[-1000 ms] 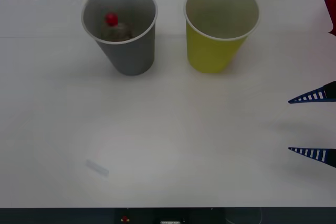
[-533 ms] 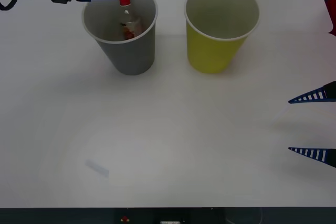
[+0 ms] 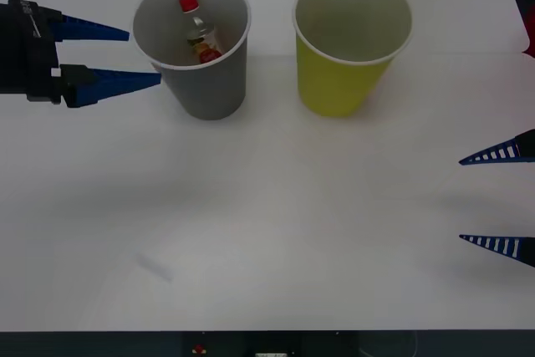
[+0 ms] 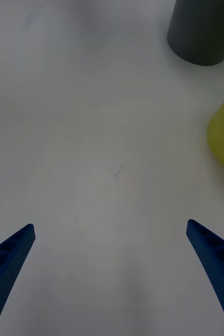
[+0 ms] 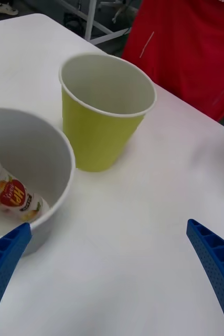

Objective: Put the can into the green bin and the plastic bottle into the gray bin

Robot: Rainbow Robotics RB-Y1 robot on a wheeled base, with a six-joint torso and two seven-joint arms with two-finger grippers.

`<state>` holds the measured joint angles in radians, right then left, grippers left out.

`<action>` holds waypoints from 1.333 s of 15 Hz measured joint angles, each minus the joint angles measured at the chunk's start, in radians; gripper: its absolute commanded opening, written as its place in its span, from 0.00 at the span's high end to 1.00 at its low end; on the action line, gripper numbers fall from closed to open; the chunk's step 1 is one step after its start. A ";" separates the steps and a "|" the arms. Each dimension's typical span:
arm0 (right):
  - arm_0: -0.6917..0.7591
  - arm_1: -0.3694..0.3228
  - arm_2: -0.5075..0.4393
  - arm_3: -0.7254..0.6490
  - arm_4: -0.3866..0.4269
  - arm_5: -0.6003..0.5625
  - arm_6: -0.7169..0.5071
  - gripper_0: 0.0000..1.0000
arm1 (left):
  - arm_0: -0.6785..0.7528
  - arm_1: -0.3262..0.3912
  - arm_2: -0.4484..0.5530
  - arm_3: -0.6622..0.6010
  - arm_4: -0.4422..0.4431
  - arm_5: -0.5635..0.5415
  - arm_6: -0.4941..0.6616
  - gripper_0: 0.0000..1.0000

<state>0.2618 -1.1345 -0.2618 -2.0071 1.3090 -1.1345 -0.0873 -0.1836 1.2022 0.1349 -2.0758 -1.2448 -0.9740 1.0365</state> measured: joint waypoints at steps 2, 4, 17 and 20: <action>0.000 0.000 0.000 0.000 0.000 0.000 0.000 0.00 | 0.134 0.013 0.084 -0.086 -0.020 -0.020 -0.045 0.00; 0.000 0.000 0.000 0.000 0.000 0.000 0.000 0.00 | 0.232 0.007 0.170 -0.136 -0.036 -0.116 -0.078 0.00; 0.000 0.000 0.000 0.000 0.000 0.000 0.000 0.00 | 0.513 -0.220 0.326 -0.164 -0.020 -0.436 -0.554 0.00; 0.000 0.000 0.000 0.000 0.000 0.000 0.000 0.00 | 0.506 -0.250 0.305 -0.144 -0.042 -0.459 -0.620 0.00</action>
<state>0.2618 -1.1345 -0.2618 -2.0071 1.3090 -1.1345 -0.0873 0.3222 0.9526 0.4402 -2.2203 -1.2864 -1.4326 0.4169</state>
